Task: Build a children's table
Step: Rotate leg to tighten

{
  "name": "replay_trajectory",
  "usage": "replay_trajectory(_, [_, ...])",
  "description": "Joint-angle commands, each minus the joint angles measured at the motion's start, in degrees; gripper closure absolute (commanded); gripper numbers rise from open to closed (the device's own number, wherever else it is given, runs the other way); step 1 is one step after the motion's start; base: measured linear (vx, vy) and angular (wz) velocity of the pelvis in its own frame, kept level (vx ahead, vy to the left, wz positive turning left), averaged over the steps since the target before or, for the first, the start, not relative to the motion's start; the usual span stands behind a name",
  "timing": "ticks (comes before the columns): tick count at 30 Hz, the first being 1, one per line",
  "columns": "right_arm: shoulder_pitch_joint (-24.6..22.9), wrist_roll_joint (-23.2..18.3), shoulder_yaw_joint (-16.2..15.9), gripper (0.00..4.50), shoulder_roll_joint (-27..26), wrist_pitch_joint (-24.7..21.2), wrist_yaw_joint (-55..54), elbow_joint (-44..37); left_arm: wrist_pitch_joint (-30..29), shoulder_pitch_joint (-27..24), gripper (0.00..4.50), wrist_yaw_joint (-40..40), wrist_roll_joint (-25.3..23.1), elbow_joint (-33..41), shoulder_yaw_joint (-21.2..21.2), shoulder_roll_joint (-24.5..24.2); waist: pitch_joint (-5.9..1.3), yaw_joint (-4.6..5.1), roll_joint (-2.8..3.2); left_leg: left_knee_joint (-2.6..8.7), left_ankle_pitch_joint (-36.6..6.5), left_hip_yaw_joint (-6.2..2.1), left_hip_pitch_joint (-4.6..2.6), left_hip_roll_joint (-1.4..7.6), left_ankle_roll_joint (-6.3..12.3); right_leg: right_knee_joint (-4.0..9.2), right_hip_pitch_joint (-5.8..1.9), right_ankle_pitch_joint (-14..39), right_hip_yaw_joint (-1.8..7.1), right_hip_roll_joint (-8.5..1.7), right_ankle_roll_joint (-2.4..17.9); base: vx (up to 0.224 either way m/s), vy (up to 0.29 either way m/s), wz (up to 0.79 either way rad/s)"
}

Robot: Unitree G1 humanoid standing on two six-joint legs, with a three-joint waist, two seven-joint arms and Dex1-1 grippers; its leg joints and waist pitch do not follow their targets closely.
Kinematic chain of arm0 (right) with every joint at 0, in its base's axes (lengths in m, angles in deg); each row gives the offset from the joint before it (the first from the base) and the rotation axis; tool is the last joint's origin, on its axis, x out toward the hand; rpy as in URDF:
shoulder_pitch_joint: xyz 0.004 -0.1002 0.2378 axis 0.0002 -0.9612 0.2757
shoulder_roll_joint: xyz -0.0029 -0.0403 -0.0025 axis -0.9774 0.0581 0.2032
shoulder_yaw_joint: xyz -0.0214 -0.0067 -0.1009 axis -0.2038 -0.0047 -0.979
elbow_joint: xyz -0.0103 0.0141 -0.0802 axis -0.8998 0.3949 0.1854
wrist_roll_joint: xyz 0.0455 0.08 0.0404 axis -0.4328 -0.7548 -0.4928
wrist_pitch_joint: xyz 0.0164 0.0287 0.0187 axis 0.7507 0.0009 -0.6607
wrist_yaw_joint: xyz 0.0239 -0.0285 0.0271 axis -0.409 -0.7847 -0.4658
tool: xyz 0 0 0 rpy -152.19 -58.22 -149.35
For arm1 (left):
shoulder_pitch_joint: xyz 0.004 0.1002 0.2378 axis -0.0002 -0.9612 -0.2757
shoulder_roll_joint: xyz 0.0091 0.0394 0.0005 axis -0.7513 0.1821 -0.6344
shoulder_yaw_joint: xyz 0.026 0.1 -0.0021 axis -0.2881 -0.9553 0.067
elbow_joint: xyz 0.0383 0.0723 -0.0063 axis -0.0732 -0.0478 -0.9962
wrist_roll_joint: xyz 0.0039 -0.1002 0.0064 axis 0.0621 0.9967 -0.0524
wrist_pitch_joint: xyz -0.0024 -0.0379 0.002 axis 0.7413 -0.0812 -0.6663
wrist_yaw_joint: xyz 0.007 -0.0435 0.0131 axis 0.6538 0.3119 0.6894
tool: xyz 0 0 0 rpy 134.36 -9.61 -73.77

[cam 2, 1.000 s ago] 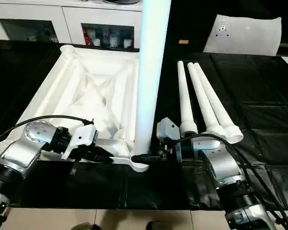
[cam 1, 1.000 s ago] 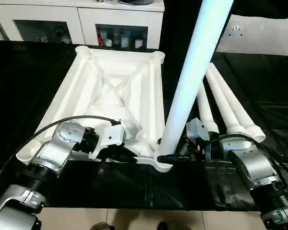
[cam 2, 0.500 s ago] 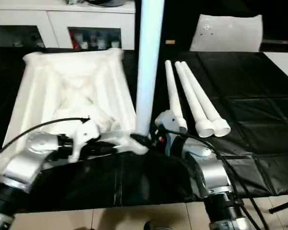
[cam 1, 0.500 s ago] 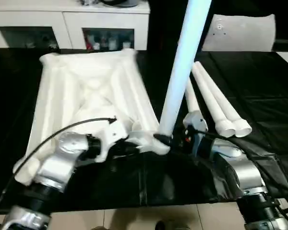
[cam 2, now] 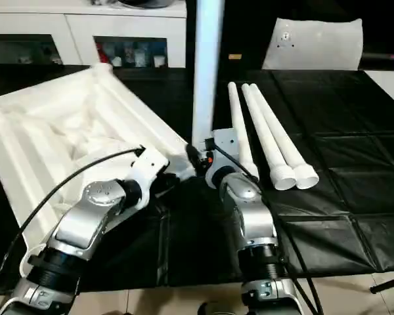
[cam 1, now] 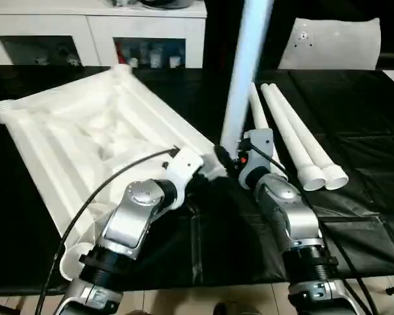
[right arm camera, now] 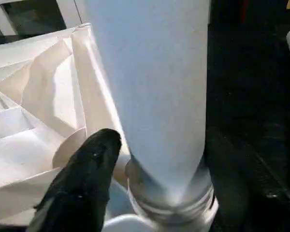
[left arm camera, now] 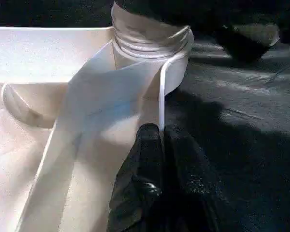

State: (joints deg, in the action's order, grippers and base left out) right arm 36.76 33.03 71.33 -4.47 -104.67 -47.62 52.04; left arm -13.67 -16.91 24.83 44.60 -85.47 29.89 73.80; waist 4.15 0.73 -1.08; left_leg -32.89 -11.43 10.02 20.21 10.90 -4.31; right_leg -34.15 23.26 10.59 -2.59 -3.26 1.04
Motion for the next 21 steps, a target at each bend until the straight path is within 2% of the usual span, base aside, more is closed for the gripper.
replay_trajectory(1, [-2.24,-0.24,-6.68,1.2,-1.44,-0.73,3.76,1.7,4.42,2.31,4.5,-0.2,0.75,-0.01,-1.29,0.19,-3.73,-0.48,-0.13,3.09,-4.46,-0.35,0.47,1.74,4.31,3.63,-3.26,6.15,2.69,-4.03,12.49,0.0,0.0,0.0])
replay_trajectory(2, [-3.02,-1.8,-5.66,1.08,-0.86,-1.13,4.8,0.91,5.44,2.34,4.5,0.19,0.89,-0.54,-1.15,-0.62,-3.85,-0.63,-0.2,3.08,-4.84,-0.36,0.43,1.72,4.31,3.7,-3.38,6.93,2.67,-4.08,12.47,0.0,0.0,0.0])
replay_trajectory(4, [-4.05,-2.06,-3.59,0.81,-0.36,0.53,3.49,0.05,7.37,2.38,4.5,1.2,1.19,-1.34,-1.16,-1.59,-3.83,-0.77,-0.14,3.16,-6.16,-0.35,0.36,1.77,3.91,3.94,-3.3,9.32,2.68,-4.08,11.81,0.0,0.0,0.0])
replay_trajectory(5, [-4.53,-1.88,-3.3,0.81,0.23,0.88,3.65,-0.58,7.71,2.37,4.5,1.24,1.22,-1.59,-1.07,-1.86,-4.01,-0.76,-0.06,3.12,-6.36,-0.38,0.33,1.76,3.67,3.88,-3.41,9.64,2.69,-4.1,11.71,0.0,0.0,0.0])
replay_trajectory(8, [-6.27,-2.65,-0.99,0.42,1.09,1.96,3.26,-4.02,8.89,2.21,4.5,1.76,1.84,-2.25,-0.42,-2.29,-4.06,-0.8,-0.02,3.12,-6.62,-0.39,0.34,1.84,3.23,3.92,-3.45,9.96,2.71,-4.07,11.46,0.0,0.0,0.0])
replay_trajectory(9, [-7.52,-4.03,0.76,0.42,1.52,1.73,3.28,-6.97,9.61,2.07,4.5,1.91,2.51,-2.59,0.45,-2.08,-4.08,-0.76,0.04,3.09,-6.47,-0.4,0.38,1.81,3.23,3.87,-3.48,9.88,2.73,-4.09,11.61,0.0,0.0,0.0])
replay_trajectory(11, [-8.66,-4.63,1.34,0.2,2.11,1.95,3.33,-9.32,9.28,1.76,4.5,2.2,3.85,-2.83,1.23,-1.93,-4.16,-0.97,0.11,3.03,-6.07,-0.36,0.33,1.79,3.36,3.81,-3.5,9.19,2.75,-3.99,11.5,0.0,0.0,0.0])
replay_trajectory(12, [-9.27,-5.1,1.33,0.08,2.44,1.57,3.92,-10.54,9.8,1.58,4.5,2.54,4.21,-3.01,1.28,-2.08,-4.24,-1.09,0.07,2.99,-5.33,-0.35,0.32,1.83,3.54,3.64,-3.5,7.97,2.75,-3.96,11.7,0.0,0.0,0.0])
replay_trajectory(13, [-9.93,-5.34,1.18,0.02,2.89,1.47,4.33,-11.71,10.93,1.39,4.22,3.15,4.63,-3.3,1.16,-2.3,-4.29,-1.06,-0.26,2.93,-4.82,-0.31,0.36,1.79,3.76,3.57,-3.57,7.27,2.73,-3.88,11.73,0.0,0.0,0.0])
replay_trajectory(15, [-11.14,-5.65,1.41,0.0,3.21,-0.38,3.76,-14.18,11.43,0.87,3.95,4.36,6.17,-3.46,1.69,-2.08,-4.36,-1.34,-0.01,2.8,-3.28,-0.3,0.35,1.73,4.52,3.31,-3.58,4.84,2.76,-3.92,12.27,0.0,0.0,0.0])
replay_trajectory(17, [-12.9,-5.47,0.77,0.0,4.25,-4.02,4.14,-16.55,12.43,0.27,3.92,4.67,7.68,-2.68,2.85,-1.66,-4.51,-1.62,0.02,2.72,-2.24,-0.26,0.26,1.78,4.87,2.98,-3.64,2.75,2.73,-3.81,13.08,0.0,0.0,0.0])
replay_trajectory(18, [-13.71,-5.06,0.06,0.0,4.85,-4.66,4.66,-17.17,12.82,0.23,3.73,3.76,7.96,-2.34,3.78,-1.47,-4.41,-1.63,-0.04,2.8,-2.68,-0.31,0.27,1.88,4.85,3.01,-3.6,2.74,2.63,-3.82,13.38,0.0,0.0,0.0])
replay_trajectory(19, [-13.96,-4.93,-0.18,0.0,5.03,-4.83,4.82,-17.33,12.77,0.22,3.73,3.56,8.14,-2.15,4.13,-1.43,-4.42,-1.66,-0.06,2.74,-2.99,-0.27,0.28,1.88,4.86,3.06,-3.62,2.95,2.63,-3.86,13.39,0.0,0.0,0.0])
replay_trajectory(21, [-15.66,-3.83,-2.1,0.0,6.29,-7.08,5.05,-18.38,10.9,0.55,3.52,1.93,10.15,-0.32,7.76,-1.72,-4.29,-1.84,-0.02,2.72,-4.56,-0.24,0.24,1.84,4.28,3.28,-3.63,4.93,2.62,-3.94,13.44,0.0,0.0,0.0])
